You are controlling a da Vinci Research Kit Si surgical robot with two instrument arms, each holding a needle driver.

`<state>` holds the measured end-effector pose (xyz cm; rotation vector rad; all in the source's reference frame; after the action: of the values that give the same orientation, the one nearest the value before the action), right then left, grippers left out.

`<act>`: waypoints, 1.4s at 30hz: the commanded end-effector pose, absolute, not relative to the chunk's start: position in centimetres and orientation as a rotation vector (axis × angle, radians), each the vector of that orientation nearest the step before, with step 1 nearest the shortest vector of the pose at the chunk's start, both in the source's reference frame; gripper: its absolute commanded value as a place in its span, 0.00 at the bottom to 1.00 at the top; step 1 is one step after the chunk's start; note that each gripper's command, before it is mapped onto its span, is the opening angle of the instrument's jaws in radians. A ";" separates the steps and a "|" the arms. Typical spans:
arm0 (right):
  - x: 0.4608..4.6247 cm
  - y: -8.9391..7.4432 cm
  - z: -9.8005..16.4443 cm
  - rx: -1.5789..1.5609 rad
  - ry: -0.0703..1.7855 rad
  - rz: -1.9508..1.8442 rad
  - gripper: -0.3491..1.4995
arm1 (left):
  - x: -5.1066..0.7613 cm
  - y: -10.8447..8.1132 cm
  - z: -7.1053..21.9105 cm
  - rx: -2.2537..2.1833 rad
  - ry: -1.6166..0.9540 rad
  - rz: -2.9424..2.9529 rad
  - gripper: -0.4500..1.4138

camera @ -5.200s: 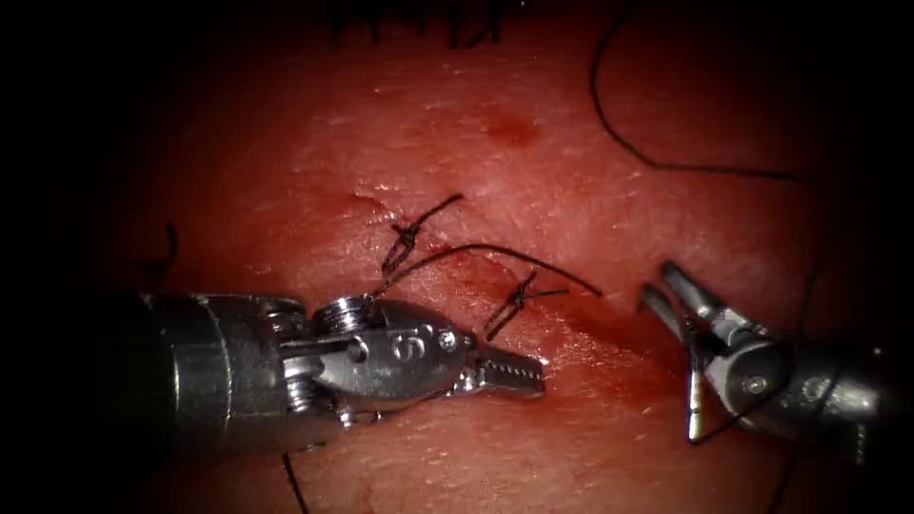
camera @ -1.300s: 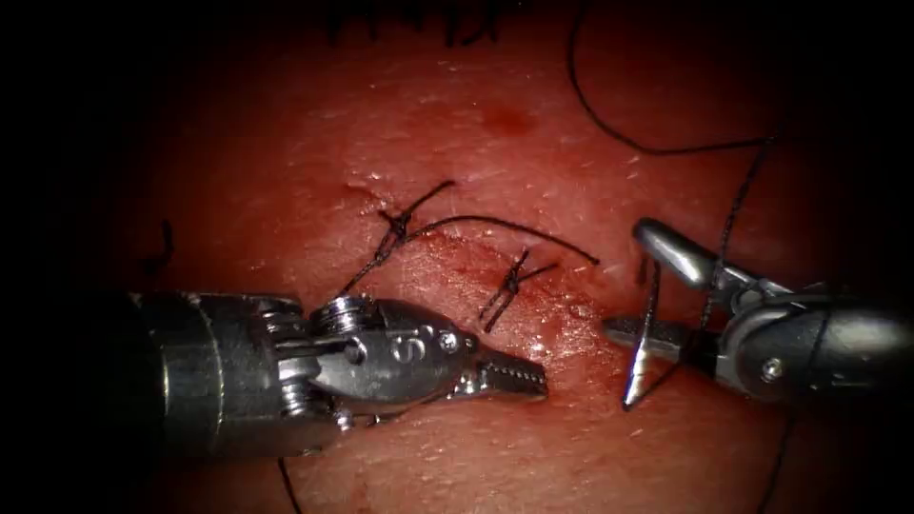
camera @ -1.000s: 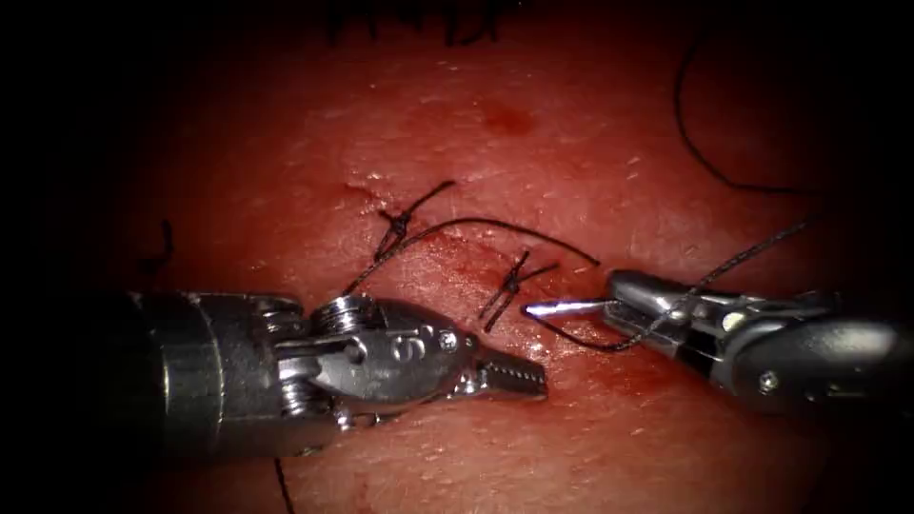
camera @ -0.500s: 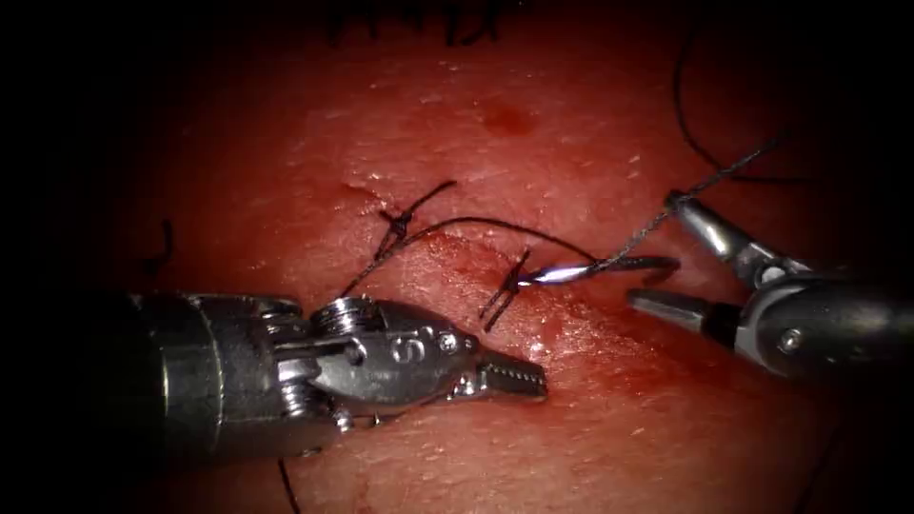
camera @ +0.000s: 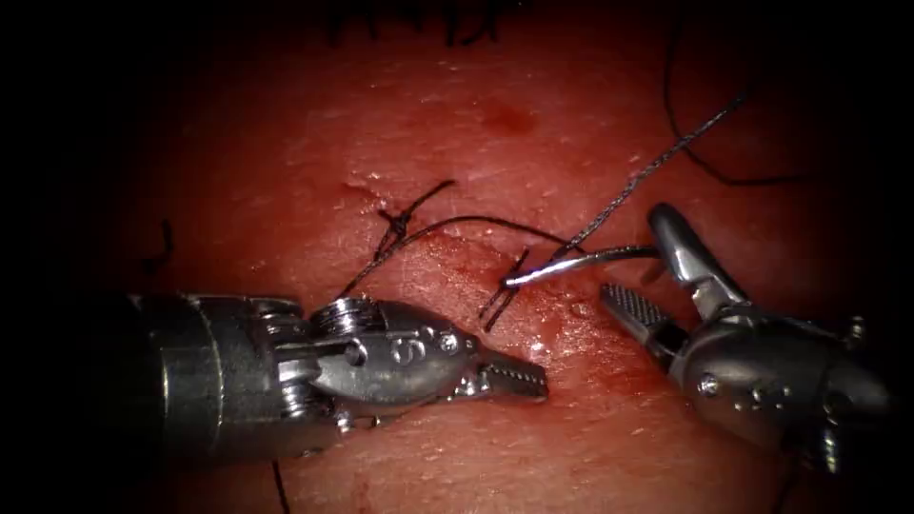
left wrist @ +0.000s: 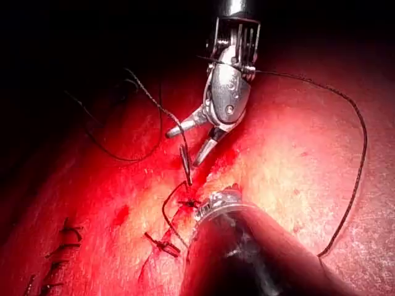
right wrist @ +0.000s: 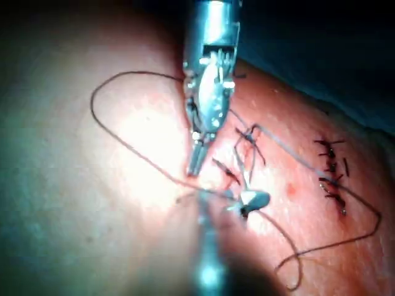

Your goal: Wound Closure

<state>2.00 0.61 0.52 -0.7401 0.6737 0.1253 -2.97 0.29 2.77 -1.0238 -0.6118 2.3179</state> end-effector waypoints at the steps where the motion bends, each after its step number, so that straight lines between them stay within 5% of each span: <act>1: 2.09 0.6 0.6 -0.740 0.683 0.112 0.92 | -3.02 0.3 2.8 -1.025 -0.612 2.318 0.11; 9: 2.23 0.7 0.7 -0.769 0.641 0.061 0.87 | -3.02 0.3 2.8 -1.025 -0.613 2.318 0.11; 13: 2.23 0.7 0.8 -0.794 0.598 0.041 0.34 | -3.02 0.3 2.8 -1.025 -0.613 2.318 0.11; 14: 2.22 0.6 0.8 -0.806 0.591 0.032 0.00 | -3.02 0.3 2.8 -1.025 -0.612 2.318 0.11; 24: 1.99 0.7 0.8 -0.707 0.702 -0.106 0.00 | -3.03 0.3 2.8 -1.025 -0.612 2.318 0.11; 42: 1.69 1.0 1.1 -0.333 1.203 -0.042 0.00 | -3.07 0.3 2.8 -1.023 -0.614 2.314 0.11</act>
<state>1.65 1.02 1.08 -0.3172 1.2091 -0.0452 -3.02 0.28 2.74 -1.0222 -0.6141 2.3134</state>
